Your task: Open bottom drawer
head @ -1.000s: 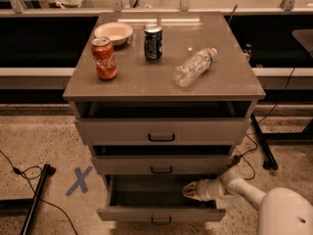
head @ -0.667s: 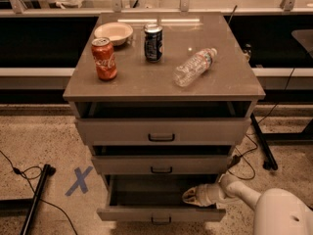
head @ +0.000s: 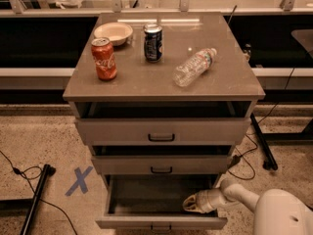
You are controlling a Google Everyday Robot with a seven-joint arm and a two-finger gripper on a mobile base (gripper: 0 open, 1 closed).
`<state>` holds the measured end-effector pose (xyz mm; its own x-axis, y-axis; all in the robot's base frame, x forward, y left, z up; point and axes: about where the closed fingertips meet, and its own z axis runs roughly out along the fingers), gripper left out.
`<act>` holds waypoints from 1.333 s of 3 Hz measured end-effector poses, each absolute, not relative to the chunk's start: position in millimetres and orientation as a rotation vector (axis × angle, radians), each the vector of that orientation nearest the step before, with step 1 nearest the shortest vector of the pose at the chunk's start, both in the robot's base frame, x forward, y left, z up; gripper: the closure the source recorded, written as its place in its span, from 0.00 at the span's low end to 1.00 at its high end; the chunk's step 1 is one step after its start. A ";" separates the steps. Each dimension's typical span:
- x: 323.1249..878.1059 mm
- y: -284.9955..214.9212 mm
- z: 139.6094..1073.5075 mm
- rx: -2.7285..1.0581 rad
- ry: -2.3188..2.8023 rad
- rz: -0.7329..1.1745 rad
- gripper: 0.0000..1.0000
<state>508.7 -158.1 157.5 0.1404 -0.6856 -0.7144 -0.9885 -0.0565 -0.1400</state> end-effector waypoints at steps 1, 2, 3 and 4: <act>508.6 -158.1 157.5 -1.807 1.607 0.632 1.00; 477.2 -157.8 165.6 -1.870 1.517 0.680 1.00; 441.5 -160.9 169.2 -1.919 1.469 0.736 1.00; 411.2 -159.9 172.3 -1.946 1.418 0.794 1.00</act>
Offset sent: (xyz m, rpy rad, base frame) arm -0.0801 -0.0053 0.0241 0.0539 -0.0243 0.2282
